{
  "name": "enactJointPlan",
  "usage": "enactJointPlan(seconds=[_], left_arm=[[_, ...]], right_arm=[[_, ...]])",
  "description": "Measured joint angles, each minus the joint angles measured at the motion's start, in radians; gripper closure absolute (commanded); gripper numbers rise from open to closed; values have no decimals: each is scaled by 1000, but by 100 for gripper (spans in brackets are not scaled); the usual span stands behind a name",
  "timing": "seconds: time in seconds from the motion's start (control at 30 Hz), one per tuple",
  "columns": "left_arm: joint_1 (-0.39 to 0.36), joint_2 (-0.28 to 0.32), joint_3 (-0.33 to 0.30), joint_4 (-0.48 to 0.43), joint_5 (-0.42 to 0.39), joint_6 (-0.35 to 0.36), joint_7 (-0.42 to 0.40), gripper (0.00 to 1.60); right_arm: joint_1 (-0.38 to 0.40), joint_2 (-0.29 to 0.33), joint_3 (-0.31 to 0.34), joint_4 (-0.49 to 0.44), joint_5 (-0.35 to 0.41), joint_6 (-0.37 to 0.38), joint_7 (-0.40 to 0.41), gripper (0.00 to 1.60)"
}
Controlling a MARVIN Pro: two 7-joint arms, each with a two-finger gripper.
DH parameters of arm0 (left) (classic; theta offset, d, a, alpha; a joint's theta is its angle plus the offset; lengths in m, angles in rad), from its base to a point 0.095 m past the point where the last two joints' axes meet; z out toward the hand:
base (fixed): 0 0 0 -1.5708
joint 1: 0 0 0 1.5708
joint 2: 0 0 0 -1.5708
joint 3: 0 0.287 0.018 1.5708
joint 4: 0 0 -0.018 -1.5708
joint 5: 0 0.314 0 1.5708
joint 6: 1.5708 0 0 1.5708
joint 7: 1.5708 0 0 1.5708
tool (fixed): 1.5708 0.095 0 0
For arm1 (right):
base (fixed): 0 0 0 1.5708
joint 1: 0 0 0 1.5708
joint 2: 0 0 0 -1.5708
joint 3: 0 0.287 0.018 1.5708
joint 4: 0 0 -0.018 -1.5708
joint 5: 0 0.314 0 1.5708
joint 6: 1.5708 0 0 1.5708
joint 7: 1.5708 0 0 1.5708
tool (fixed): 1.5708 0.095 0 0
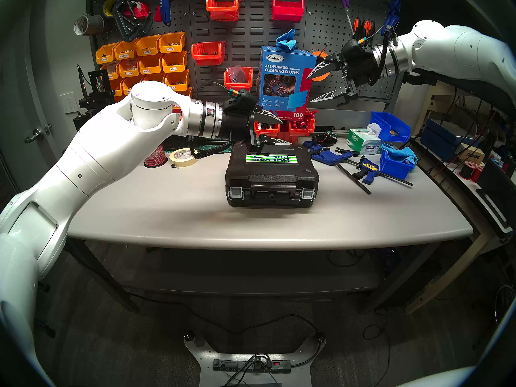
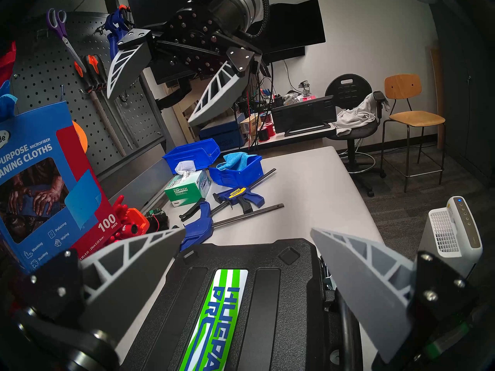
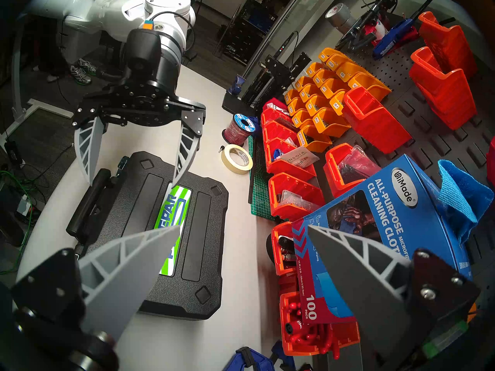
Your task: Open the tool box
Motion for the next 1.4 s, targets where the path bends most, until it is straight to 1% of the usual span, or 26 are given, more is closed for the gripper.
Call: enactJointPlan(seconds=[0.23, 0.47, 0.87, 1.1, 1.4], left_arm=[[1, 0, 1, 0, 0, 0, 0, 0], [1, 0, 1, 0, 0, -1, 0, 0], [1, 0, 1, 0, 0, -1, 0, 0], [1, 0, 1, 0, 0, -1, 0, 0], [1, 0, 1, 0, 0, -1, 0, 0]], right_arm=[[-13, 10, 22, 44, 18, 0, 8, 0], [-40, 41, 64, 101, 70, 12, 17, 0], [-162, 86, 134, 157, 162, 49, 56, 0], [-229, 93, 154, 179, 177, 67, 74, 0], [-291, 103, 163, 169, 164, 93, 101, 0]])
